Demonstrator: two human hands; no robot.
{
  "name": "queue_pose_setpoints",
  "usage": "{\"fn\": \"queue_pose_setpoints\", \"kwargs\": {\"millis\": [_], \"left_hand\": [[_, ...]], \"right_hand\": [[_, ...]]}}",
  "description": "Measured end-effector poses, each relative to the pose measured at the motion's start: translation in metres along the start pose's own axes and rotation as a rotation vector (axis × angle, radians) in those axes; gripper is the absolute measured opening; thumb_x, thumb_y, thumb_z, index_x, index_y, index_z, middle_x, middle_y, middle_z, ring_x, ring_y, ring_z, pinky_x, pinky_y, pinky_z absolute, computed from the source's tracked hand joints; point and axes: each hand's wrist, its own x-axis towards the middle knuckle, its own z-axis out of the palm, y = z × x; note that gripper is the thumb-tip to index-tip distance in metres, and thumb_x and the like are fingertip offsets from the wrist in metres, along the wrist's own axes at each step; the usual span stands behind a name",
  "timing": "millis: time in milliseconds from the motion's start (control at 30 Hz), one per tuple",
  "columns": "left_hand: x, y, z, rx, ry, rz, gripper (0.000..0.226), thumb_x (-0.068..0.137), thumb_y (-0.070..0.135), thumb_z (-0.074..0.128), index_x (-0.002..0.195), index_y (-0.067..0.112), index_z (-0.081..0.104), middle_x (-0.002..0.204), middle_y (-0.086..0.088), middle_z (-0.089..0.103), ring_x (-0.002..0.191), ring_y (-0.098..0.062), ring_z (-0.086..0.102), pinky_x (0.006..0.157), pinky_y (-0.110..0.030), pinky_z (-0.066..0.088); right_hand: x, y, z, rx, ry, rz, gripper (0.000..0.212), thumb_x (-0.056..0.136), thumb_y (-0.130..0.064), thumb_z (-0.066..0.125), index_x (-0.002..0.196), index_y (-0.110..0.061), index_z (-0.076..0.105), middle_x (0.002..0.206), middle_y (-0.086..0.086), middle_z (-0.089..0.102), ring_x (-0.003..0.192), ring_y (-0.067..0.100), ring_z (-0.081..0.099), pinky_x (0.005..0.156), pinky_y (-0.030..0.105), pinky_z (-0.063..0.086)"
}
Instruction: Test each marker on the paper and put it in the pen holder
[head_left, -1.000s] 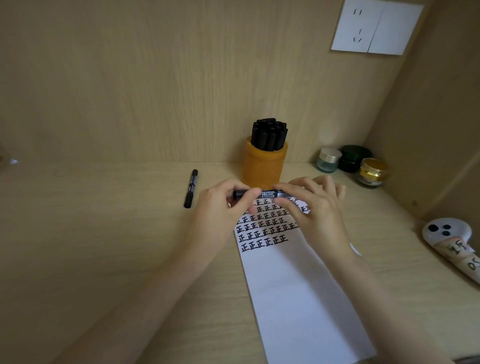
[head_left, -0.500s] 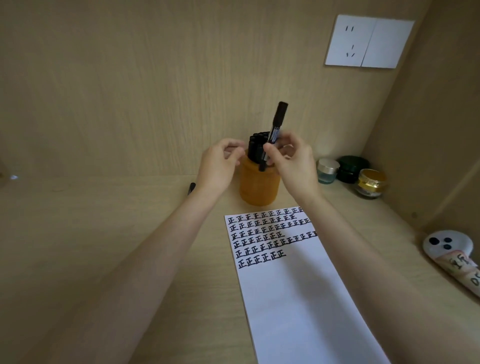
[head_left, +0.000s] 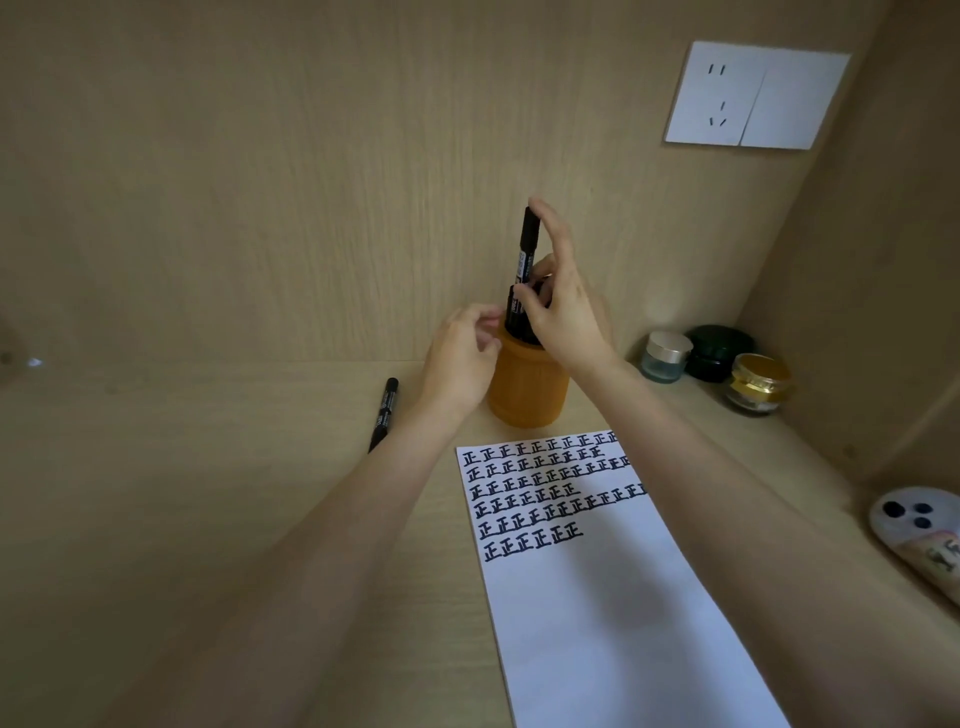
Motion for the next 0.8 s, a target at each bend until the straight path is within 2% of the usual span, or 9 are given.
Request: {"fn": "queue_pose_setpoints", "kwargs": {"millis": [100,233,367,533,600,667,800], "left_hand": [[0.001,-0.002,0.005,0.029,-0.027,0.002,0.037,0.091,0.004,0.054,0.126,0.015,0.055,0.124,-0.002,0.058,0.103,-0.010,0.056,0.094,-0.023,0.044],[-0.002,-0.003,0.009,0.096,-0.080,0.020,0.043,0.092,0.008,0.054,0.134,0.016,0.048,0.134,0.000,0.052,0.123,-0.014,0.049,0.098,-0.020,0.034],[-0.007,-0.004,0.009,0.233,-0.090,0.088,0.047,0.093,0.010,0.052,0.139,0.016,0.043,0.139,0.000,0.048,0.125,-0.017,0.047,0.103,-0.029,0.036],[-0.010,-0.005,0.009,0.332,-0.067,0.161,0.043,0.095,0.010,0.048,0.137,0.013,0.045,0.139,-0.002,0.048,0.123,-0.021,0.048,0.104,-0.036,0.040],[-0.011,-0.005,0.009,0.310,-0.065,0.160,0.043,0.095,0.009,0.048,0.138,0.014,0.044,0.140,-0.001,0.047,0.124,-0.020,0.047,0.104,-0.032,0.039],[-0.012,-0.005,0.010,0.284,-0.063,0.152,0.044,0.095,0.008,0.048,0.138,0.014,0.043,0.141,-0.001,0.046,0.125,-0.018,0.047,0.102,-0.028,0.037],[-0.012,-0.004,0.011,0.248,-0.056,0.137,0.046,0.095,0.007,0.048,0.140,0.016,0.041,0.142,0.000,0.044,0.126,-0.017,0.045,0.100,-0.024,0.035]], "right_hand": [[-0.001,0.001,0.000,-0.025,0.010,-0.016,0.075,0.083,-0.003,0.063,0.147,-0.024,0.029,0.084,0.001,0.056,0.075,0.015,0.055,0.071,0.038,0.051],[0.004,0.002,-0.001,-0.009,0.023,-0.010,0.074,0.078,0.000,0.067,0.141,-0.022,0.034,0.094,0.001,0.056,0.087,0.020,0.056,0.080,0.043,0.050],[0.003,0.001,-0.002,0.008,0.009,-0.008,0.072,0.078,0.003,0.063,0.140,-0.021,0.035,0.099,0.002,0.055,0.096,0.022,0.053,0.085,0.043,0.049],[-0.001,0.003,0.001,-0.031,-0.022,0.021,0.068,0.082,0.001,0.060,0.141,-0.021,0.034,0.094,0.000,0.055,0.092,0.019,0.054,0.070,0.029,0.046],[-0.002,0.007,0.001,-0.036,-0.055,0.044,0.067,0.082,0.000,0.061,0.141,-0.021,0.036,0.096,0.001,0.056,0.098,0.018,0.048,0.075,0.028,0.042],[-0.004,0.012,-0.002,-0.020,-0.039,0.064,0.062,0.084,-0.004,0.063,0.139,-0.020,0.040,0.107,0.000,0.055,0.109,0.015,0.041,0.085,0.026,0.039],[-0.002,0.018,-0.011,-0.046,-0.005,0.073,0.042,0.094,-0.015,0.057,0.134,-0.018,0.047,0.127,0.003,0.053,0.128,0.022,0.032,0.103,0.034,0.034]]}}
